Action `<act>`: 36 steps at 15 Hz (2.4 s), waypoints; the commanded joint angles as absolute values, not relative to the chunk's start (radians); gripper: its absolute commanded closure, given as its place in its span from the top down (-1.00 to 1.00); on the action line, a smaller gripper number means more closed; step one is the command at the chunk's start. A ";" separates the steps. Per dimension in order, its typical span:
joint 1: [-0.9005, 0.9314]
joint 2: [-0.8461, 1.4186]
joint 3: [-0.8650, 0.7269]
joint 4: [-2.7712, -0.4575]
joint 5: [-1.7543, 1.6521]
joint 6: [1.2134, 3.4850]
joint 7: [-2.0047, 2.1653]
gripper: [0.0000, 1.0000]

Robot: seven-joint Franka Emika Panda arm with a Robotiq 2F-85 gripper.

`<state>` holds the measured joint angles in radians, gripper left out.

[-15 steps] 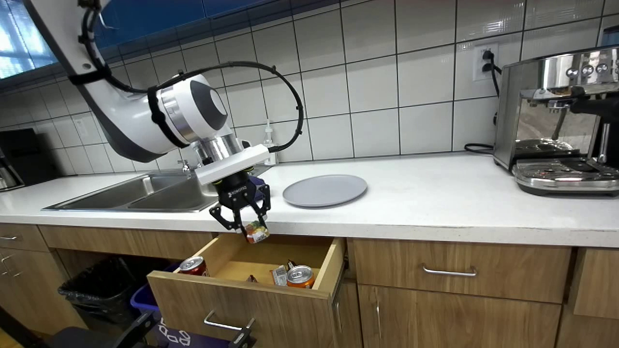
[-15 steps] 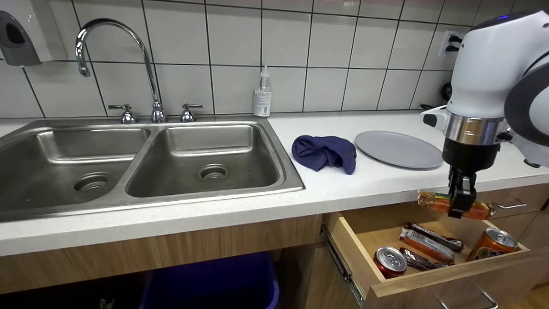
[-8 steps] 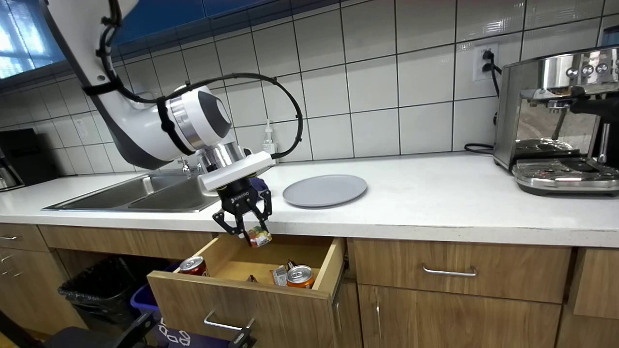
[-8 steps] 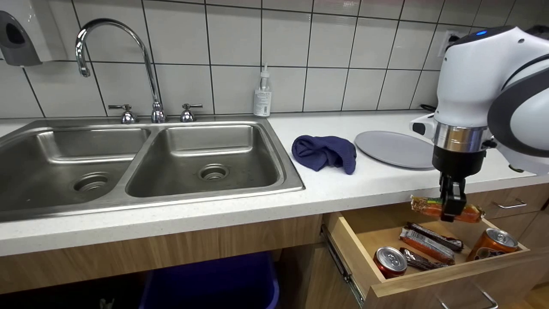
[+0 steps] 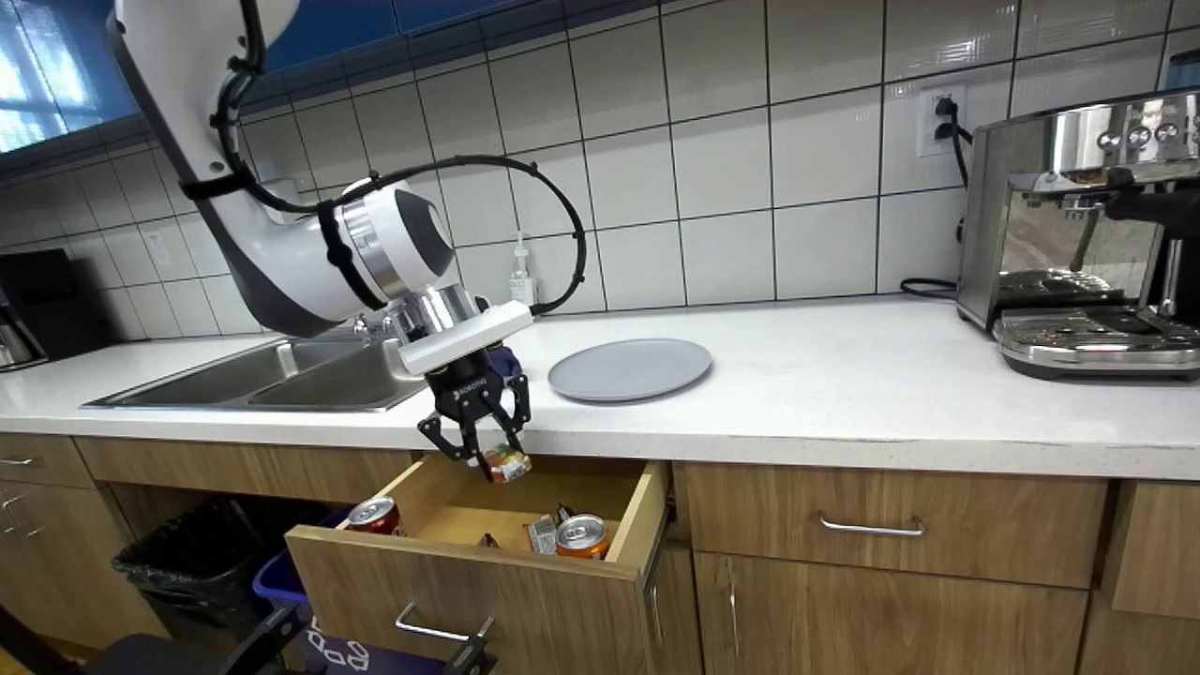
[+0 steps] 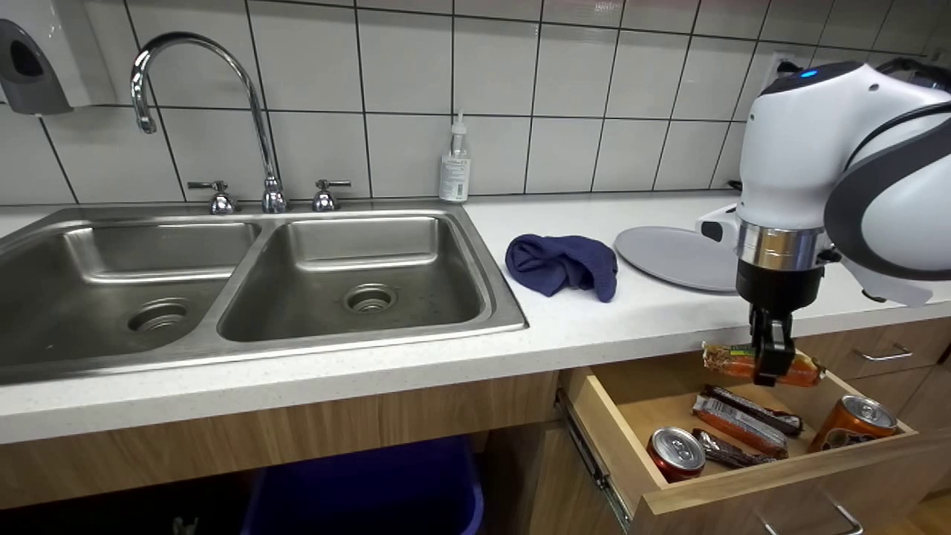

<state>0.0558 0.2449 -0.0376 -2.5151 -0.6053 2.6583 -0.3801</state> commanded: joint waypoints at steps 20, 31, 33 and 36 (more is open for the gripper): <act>0.050 0.177 -0.042 -2.498 -0.562 2.555 -0.207 1.00; 0.041 0.129 -0.031 -2.427 -0.389 2.193 -0.156 1.00; 0.034 0.129 -0.036 -2.413 -0.380 2.158 -0.159 1.00; 0.032 0.148 -0.032 -2.422 -0.395 2.196 -0.167 1.00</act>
<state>0.0476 0.1474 -0.0479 -2.4236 -0.3934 2.1986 -0.1690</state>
